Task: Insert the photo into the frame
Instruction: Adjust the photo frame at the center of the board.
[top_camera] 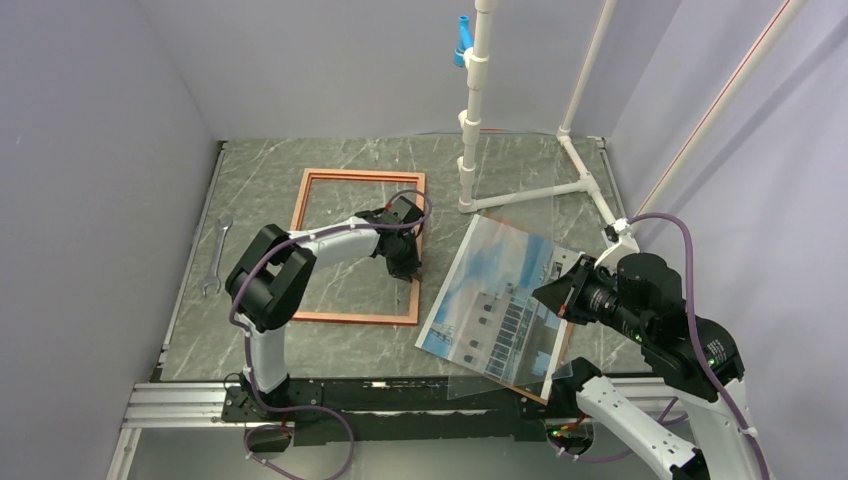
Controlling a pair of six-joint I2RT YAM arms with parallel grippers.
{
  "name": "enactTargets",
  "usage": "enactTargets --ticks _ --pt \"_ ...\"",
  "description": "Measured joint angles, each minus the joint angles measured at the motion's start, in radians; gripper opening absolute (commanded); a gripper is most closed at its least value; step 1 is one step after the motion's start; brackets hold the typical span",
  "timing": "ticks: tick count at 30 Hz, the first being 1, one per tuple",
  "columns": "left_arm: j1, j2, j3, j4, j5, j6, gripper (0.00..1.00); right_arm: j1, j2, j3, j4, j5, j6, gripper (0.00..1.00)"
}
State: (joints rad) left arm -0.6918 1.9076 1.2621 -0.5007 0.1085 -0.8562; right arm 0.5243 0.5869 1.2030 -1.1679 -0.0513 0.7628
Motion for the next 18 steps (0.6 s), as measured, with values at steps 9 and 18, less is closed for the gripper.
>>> enactTargets --ticks 9,18 --pt "-0.007 0.05 0.058 0.05 -0.011 -0.082 0.0 0.0 -0.006 -0.011 0.002 0.0 0.0 0.0" --pt "-0.017 0.082 0.1 0.056 -0.043 -0.116 0.68 0.0 -0.013 -0.019 0.002 0.0 0.0 0.0"
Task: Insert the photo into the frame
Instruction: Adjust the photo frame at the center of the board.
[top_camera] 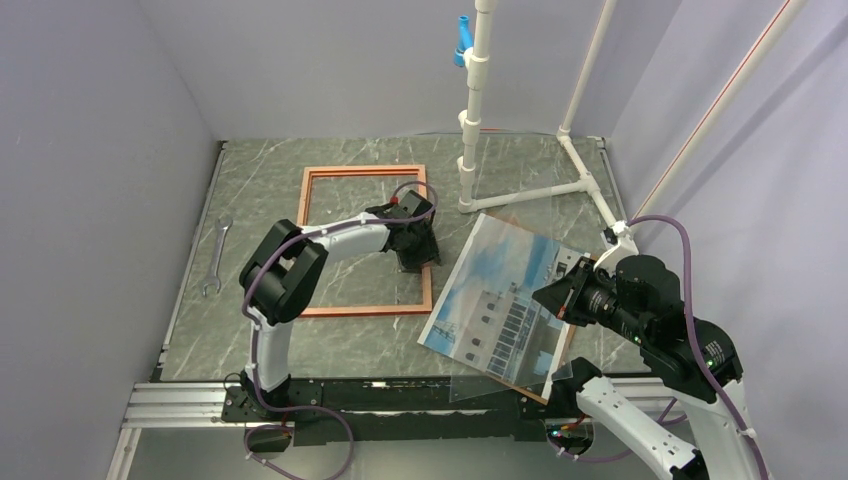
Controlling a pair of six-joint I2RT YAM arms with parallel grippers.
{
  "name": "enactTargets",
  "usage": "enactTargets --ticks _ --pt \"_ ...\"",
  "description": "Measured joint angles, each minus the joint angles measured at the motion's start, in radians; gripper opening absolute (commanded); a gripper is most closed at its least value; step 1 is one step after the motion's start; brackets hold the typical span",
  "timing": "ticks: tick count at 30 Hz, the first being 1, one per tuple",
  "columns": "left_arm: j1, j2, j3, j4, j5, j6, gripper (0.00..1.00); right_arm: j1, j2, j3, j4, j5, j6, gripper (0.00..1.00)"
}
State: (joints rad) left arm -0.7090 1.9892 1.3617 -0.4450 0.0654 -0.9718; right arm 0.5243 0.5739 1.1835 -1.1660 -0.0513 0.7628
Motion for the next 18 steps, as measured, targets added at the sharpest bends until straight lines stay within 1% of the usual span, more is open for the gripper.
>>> enactTargets --ticks 1,2,3,5,6,9,13,18 --pt "-0.001 0.0 0.0 0.011 0.002 -0.002 0.74 0.0 0.0 0.0 0.0 0.0 0.0 0.0" --pt "-0.004 -0.002 0.0 0.029 0.006 -0.01 0.76 0.0 0.0 0.0 0.0 0.0 0.0 0.0" --pt "-0.008 -0.009 -0.002 0.044 0.007 -0.008 0.82 0.0 0.0 0.0 0.0 0.0 0.0 0.0" --pt "-0.015 -0.032 -0.021 0.071 0.007 0.001 0.89 0.0 -0.002 -0.001 0.002 -0.002 0.0 0.0" --pt "-0.016 -0.051 -0.037 0.08 0.008 0.008 0.9 0.0 -0.003 -0.002 0.004 -0.003 -0.001 0.0" --pt "-0.019 -0.157 -0.108 0.101 0.013 0.029 0.91 0.0 -0.012 -0.008 0.024 -0.018 -0.01 0.0" --pt "-0.019 -0.369 -0.216 0.14 0.03 0.055 0.92 0.0 -0.016 -0.013 0.064 -0.045 -0.023 0.0" --pt "-0.019 -0.589 -0.248 0.1 0.033 0.108 0.91 0.0 0.011 -0.016 0.142 -0.118 -0.046 0.0"
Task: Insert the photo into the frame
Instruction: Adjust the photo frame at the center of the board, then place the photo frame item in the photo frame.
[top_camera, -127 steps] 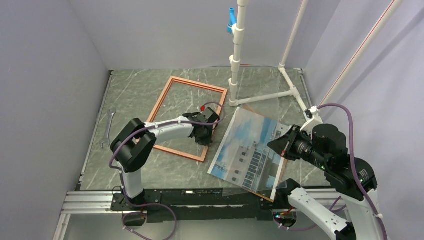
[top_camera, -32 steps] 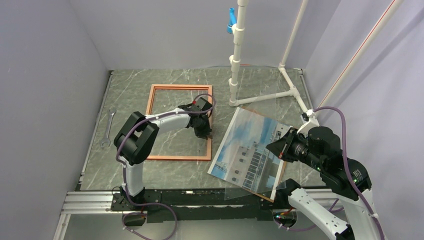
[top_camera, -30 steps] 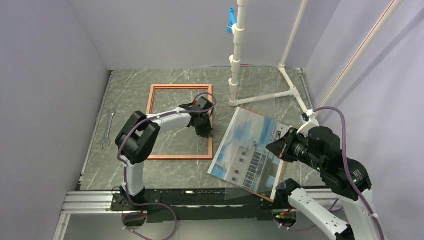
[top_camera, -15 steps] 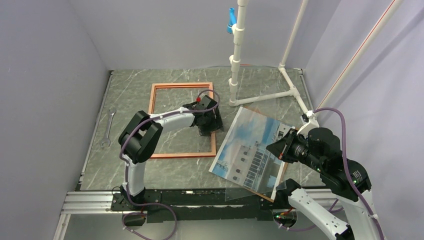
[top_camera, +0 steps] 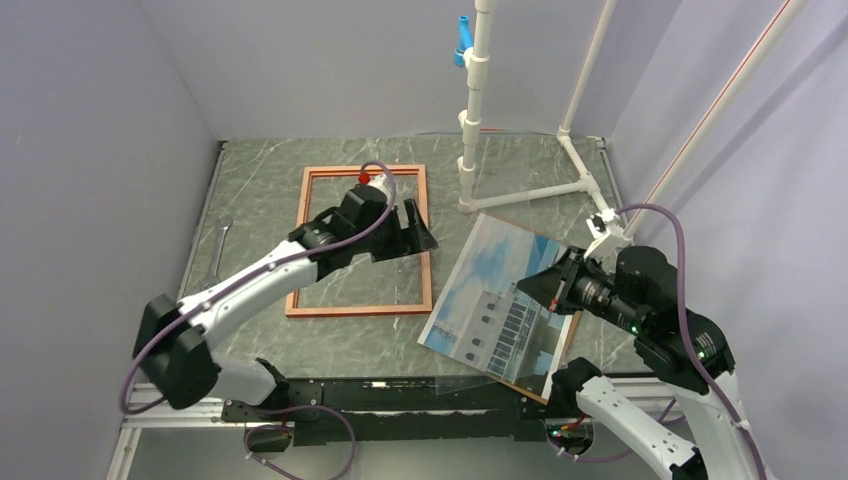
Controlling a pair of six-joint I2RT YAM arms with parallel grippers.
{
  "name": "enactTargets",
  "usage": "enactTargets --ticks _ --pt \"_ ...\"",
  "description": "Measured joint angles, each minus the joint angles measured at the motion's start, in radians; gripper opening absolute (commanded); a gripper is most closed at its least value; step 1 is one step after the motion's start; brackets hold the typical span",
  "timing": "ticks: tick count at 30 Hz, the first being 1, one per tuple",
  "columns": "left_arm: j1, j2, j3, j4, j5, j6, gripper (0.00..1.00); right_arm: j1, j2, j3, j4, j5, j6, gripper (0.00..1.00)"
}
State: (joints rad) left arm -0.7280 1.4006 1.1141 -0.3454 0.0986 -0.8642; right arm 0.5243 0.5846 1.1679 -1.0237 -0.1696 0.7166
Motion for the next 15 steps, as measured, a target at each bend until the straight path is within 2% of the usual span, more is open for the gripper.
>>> enactTargets --ticks 5,10,15 --pt "0.023 -0.153 -0.038 -0.109 -0.015 0.044 0.9 0.0 0.091 -0.011 0.129 -0.145 -0.04 0.0" --pt "0.084 -0.304 -0.154 -0.225 -0.048 0.042 0.89 0.0 0.276 -0.011 0.275 -0.308 -0.078 0.0" --pt "0.105 -0.441 -0.14 -0.398 -0.179 0.04 0.89 0.0 0.443 -0.01 0.4 -0.388 -0.089 0.0"
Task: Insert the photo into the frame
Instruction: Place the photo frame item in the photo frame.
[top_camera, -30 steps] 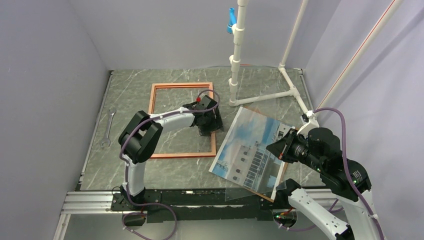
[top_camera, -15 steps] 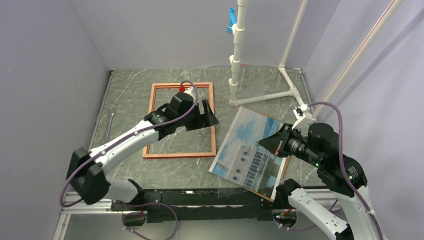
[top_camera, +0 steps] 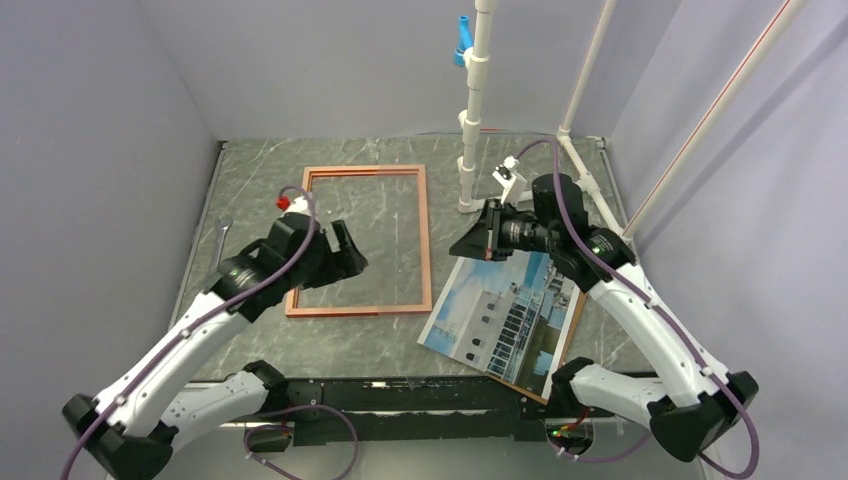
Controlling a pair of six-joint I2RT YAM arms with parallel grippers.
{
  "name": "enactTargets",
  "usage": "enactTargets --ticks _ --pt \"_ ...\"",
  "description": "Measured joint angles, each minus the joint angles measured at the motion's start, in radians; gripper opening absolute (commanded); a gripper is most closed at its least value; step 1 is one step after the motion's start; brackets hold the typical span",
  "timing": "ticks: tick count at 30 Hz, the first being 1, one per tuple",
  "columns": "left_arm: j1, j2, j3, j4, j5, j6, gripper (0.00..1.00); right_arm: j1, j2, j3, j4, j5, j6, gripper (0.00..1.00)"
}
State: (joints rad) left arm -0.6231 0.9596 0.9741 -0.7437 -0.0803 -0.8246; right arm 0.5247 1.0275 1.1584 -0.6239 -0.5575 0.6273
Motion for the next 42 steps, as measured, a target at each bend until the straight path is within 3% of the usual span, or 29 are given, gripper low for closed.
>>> enactTargets --ticks 6,13,25,31,42 --pt "0.015 -0.12 0.079 -0.166 -0.173 0.002 0.93 0.003 0.101 0.005 0.164 -0.01 0.026 0.0" --pt "0.112 -0.116 0.005 -0.227 -0.203 0.031 0.93 0.021 0.246 0.06 0.265 0.056 0.081 0.0" --pt "0.293 -0.083 -0.224 -0.116 0.002 0.073 0.93 0.087 0.327 0.14 0.312 0.217 0.097 0.0" --pt "0.402 -0.106 -0.351 -0.029 0.164 0.09 0.93 0.087 0.316 0.146 0.325 0.256 0.087 0.0" --pt "0.56 -0.138 -0.48 0.061 0.306 0.116 0.9 0.092 0.266 0.096 0.421 0.27 0.074 0.0"
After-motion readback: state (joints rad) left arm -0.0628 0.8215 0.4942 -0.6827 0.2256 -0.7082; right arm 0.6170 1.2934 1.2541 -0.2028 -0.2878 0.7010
